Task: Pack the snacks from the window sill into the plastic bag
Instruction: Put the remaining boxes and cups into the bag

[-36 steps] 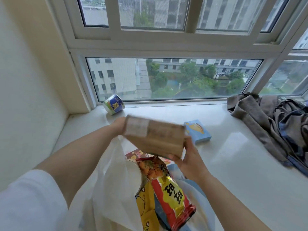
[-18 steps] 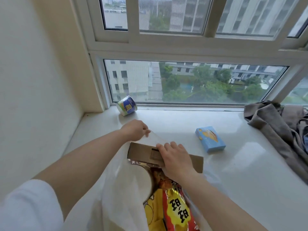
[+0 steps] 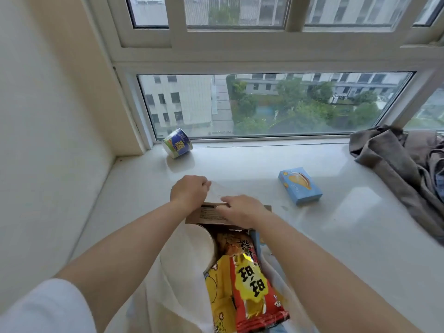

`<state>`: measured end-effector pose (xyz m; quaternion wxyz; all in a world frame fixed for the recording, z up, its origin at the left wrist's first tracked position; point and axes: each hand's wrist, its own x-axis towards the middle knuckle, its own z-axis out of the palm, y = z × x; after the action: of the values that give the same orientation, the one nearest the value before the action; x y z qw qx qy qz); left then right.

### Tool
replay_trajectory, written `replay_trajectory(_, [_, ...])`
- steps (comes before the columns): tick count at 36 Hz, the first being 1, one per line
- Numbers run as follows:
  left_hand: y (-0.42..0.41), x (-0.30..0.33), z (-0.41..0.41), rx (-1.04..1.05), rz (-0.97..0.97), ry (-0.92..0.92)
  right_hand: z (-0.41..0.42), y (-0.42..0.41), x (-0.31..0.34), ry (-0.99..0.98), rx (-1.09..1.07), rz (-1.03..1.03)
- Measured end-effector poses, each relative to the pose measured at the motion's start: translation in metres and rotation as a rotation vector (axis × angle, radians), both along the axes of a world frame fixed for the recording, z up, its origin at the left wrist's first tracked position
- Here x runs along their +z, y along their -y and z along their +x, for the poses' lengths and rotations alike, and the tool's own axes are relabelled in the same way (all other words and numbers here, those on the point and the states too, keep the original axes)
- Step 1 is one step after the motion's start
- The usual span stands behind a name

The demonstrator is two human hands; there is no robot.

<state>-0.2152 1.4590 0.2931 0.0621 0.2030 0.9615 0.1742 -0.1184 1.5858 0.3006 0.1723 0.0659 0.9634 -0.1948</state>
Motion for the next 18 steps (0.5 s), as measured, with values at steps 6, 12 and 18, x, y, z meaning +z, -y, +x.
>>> replay_trajectory(6, [0.003,0.001,0.007,-0.004,0.011,0.031,0.028,-0.076,-0.005,0.168,-0.127,0.283])
replay_trajectory(12, [-0.004,0.006,0.013,-0.017,-0.076,-0.059,0.059,-0.117,-0.004,0.344,-0.343,0.569])
replay_trajectory(18, [-0.031,-0.012,0.036,-0.155,-0.108,-0.189,0.075,-0.112,-0.027,0.222,-0.34,0.465])
